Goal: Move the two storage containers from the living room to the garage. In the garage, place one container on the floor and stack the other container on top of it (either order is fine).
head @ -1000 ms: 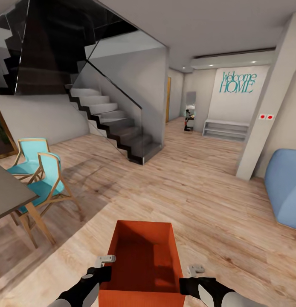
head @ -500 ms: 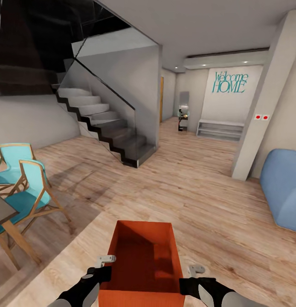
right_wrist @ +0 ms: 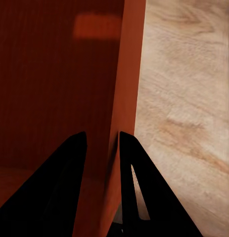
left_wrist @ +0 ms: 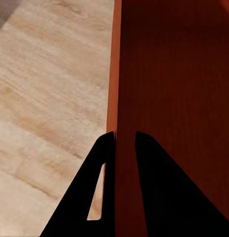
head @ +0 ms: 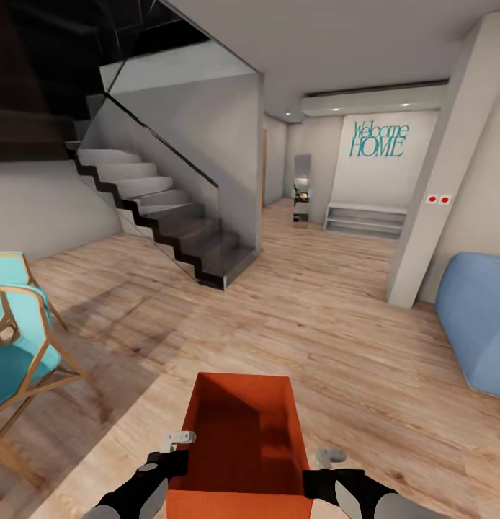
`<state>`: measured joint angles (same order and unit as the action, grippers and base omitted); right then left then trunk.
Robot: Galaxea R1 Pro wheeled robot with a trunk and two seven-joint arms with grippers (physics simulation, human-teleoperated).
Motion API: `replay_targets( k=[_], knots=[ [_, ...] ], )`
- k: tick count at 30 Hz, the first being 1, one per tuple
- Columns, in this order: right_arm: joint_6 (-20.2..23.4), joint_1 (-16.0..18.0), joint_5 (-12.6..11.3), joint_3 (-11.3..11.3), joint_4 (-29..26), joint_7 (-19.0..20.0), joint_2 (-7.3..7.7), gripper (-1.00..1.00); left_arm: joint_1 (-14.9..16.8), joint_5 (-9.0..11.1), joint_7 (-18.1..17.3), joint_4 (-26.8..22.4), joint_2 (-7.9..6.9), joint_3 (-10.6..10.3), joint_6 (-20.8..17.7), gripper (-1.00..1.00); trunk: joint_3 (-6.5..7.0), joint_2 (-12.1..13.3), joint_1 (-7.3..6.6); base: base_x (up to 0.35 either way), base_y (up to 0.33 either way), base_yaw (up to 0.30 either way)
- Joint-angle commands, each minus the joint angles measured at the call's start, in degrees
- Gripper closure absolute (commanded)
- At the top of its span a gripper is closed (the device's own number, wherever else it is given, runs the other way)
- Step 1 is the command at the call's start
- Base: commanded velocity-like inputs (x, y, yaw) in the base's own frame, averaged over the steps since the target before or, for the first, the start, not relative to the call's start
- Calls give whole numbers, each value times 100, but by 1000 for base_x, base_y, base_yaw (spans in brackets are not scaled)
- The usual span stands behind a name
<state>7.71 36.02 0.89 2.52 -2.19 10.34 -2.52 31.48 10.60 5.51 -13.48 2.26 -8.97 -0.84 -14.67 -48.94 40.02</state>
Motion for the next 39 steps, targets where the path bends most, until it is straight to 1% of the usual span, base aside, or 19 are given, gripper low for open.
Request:
replay_targets(
  k=[1,15,28,39],
  knots=[
    [-164,6,25,118,-352,20,137,100,-2,135,-153,12,-7,-157,-13,100,-8,-5,4,334,75,-196],
    [-164,8,25,123,-352,12,137,100,-2,135,-147,12,-6,-157,-13,100,-8,-5,4,334,75,-44],
    [-164,5,28,120,-352,12,137,100,-2,135,-153,12,-8,-157,-13,100,-8,-5,4,334,75,-198],
    [-164,7,27,119,-352,12,137,100,-2,135,-156,12,-8,-157,-13,100,-8,-5,4,334,75,-26]
  ],
)
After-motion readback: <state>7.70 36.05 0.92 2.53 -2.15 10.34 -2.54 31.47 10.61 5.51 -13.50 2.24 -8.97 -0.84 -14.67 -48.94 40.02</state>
